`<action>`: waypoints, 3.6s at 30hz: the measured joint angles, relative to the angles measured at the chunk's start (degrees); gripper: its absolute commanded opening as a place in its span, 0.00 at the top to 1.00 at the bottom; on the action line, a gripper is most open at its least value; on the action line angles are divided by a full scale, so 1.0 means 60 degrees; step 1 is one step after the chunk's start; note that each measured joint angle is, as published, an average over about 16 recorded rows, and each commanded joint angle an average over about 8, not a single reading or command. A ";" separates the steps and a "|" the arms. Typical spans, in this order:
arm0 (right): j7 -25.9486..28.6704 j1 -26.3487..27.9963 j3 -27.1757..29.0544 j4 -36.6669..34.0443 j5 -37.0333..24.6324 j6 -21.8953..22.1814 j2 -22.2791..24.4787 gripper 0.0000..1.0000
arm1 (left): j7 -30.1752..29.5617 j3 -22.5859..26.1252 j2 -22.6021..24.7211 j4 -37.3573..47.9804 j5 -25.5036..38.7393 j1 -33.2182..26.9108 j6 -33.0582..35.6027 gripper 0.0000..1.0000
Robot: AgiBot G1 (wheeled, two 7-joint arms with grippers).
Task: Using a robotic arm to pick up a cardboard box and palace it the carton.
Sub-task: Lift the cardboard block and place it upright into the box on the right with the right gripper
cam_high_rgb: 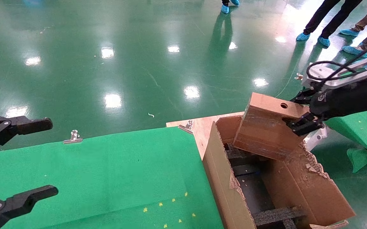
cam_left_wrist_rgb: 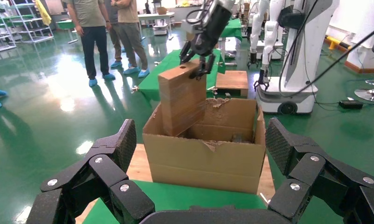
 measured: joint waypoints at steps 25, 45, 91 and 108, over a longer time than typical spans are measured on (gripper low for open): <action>0.8213 -0.1494 -0.0764 0.4897 -0.1478 0.2863 0.2347 1.00 | 0.0001 0.0001 0.0000 0.0001 -0.0002 0.0000 -0.0001 0.00; 1.1091 -0.1628 -0.0996 0.5847 -0.2456 0.3432 0.2568 1.00 | 0.0001 0.0000 -0.0001 0.0003 -0.0005 0.0001 -0.0003 0.00; 1.7058 -0.2987 -0.2052 0.7934 -0.5685 0.4611 0.2309 1.00 | 0.0002 0.0002 -0.0002 0.0004 -0.0006 0.0001 -0.0003 0.00; 1.7839 -0.4061 -0.2464 0.7865 -0.6344 0.5931 0.1927 1.00 | 0.0002 0.0003 -0.0002 0.0004 -0.0007 0.0000 -0.0004 0.00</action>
